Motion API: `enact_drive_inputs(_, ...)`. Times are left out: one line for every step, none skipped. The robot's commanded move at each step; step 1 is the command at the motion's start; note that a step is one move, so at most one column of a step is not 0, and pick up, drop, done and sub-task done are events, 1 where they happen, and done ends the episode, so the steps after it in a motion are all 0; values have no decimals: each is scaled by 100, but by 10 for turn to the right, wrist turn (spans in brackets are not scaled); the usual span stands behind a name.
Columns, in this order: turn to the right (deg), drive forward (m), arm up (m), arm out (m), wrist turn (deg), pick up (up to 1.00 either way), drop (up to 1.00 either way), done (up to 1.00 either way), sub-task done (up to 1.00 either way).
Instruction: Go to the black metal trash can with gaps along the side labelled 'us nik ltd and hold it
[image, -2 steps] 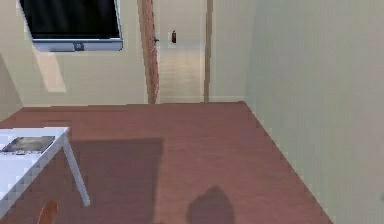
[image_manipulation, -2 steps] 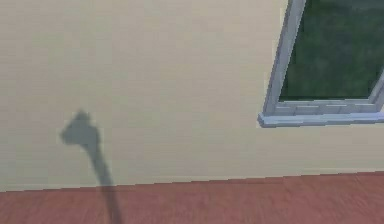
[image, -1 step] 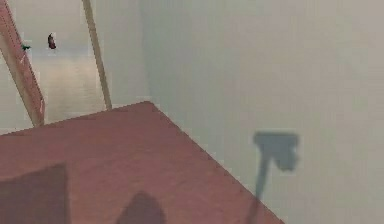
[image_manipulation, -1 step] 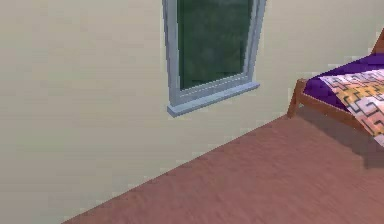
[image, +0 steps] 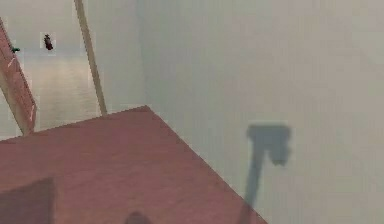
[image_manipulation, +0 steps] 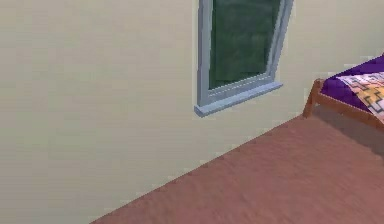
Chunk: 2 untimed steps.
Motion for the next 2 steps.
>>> enact_drive_inputs(-330,0,0,0,0,0,0,0,0)
enact_drive_inputs(-30,0,0,0,0,0,0,0,0)
